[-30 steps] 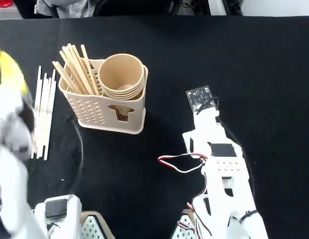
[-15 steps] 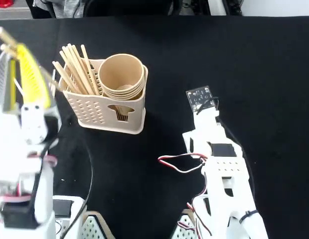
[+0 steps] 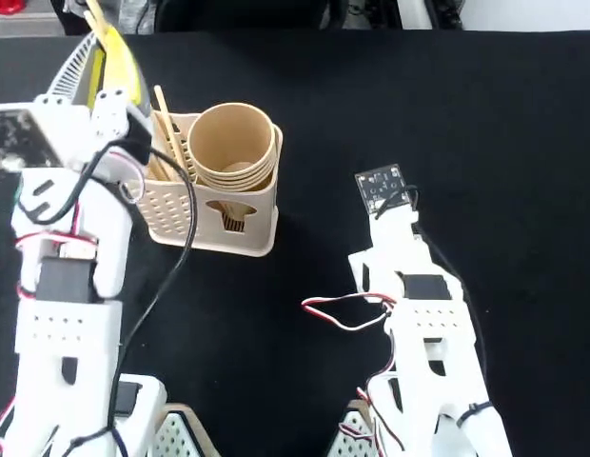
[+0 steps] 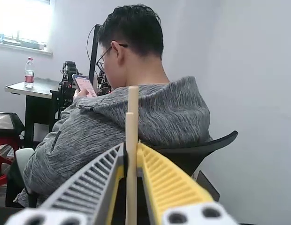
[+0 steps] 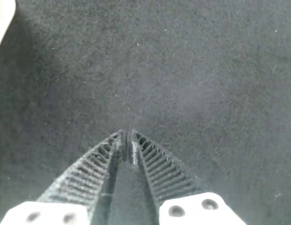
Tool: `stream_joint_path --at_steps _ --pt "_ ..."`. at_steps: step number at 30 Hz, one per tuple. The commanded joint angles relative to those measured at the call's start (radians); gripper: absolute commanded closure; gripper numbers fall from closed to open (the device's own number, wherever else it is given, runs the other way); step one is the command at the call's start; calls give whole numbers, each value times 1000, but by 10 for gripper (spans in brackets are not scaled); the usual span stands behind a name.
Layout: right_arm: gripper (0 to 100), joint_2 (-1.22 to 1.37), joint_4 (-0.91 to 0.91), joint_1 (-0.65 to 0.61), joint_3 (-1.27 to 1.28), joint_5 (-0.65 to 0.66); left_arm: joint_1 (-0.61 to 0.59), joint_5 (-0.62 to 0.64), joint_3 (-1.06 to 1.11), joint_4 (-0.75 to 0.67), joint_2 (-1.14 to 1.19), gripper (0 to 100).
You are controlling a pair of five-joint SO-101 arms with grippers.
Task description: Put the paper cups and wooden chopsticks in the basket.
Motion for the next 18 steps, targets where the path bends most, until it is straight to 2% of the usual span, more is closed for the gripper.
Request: stream_joint_path --at_steps 1,4,8,12,18 --pt "970 -5 -14 20 -12 8 4 14 -54 -41 35 972" --pt "970 -5 -14 20 -12 8 4 14 -53 -38 69 971" --pt "970 -5 -14 20 -12 8 12 8 -10 46 95 966" --pt "970 -5 -14 20 -12 8 5 14 16 133 103 880" --pt "970 -5 -14 20 -12 8 -4 11 -165 433 104 851"
